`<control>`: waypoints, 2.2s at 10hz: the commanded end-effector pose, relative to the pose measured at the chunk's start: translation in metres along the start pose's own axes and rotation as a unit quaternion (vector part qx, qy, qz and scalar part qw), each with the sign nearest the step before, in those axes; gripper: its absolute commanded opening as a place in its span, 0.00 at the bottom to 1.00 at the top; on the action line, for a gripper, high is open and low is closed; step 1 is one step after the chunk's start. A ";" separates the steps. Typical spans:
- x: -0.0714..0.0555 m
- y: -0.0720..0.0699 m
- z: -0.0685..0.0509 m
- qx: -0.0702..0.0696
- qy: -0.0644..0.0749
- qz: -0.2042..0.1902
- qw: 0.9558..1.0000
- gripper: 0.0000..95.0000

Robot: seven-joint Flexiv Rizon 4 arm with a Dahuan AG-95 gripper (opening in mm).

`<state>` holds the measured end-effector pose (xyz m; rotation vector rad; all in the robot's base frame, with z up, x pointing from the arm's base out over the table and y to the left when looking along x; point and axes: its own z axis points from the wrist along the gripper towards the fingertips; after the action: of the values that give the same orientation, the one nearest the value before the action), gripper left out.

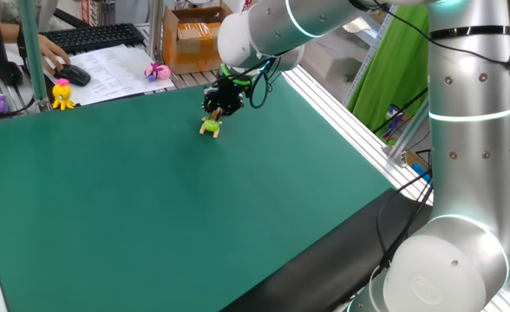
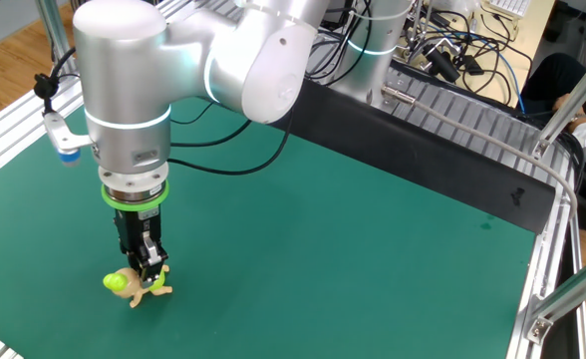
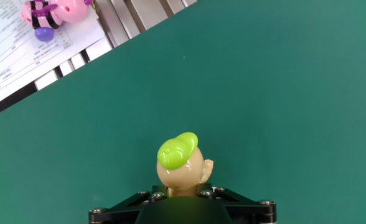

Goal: Grasp the moving object

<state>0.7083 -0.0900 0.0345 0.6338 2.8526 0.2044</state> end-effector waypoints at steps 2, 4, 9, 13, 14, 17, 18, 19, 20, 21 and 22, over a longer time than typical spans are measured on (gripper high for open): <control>0.000 -0.001 0.002 0.001 0.000 0.000 1.000 0.20; 0.000 -0.001 0.002 0.001 0.000 0.000 1.000 0.20; 0.000 -0.001 0.002 0.001 0.000 0.000 1.000 0.20; 0.000 -0.001 0.002 0.001 0.000 0.000 1.000 0.20; 0.000 -0.001 0.002 0.001 0.000 0.000 1.000 0.20; -0.003 0.026 -0.019 -0.018 -0.002 0.036 0.999 0.60; -0.003 0.026 -0.019 -0.017 -0.002 0.034 0.999 0.60; -0.001 0.025 -0.013 -0.015 -0.005 0.031 0.999 0.60; -0.001 0.024 -0.012 -0.015 -0.003 0.025 1.000 0.60; -0.001 0.024 -0.012 -0.016 -0.004 0.030 0.999 0.60; -0.001 0.024 -0.012 -0.015 -0.006 0.031 0.999 0.60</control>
<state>0.7160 -0.0694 0.0485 0.7150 2.8143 0.2506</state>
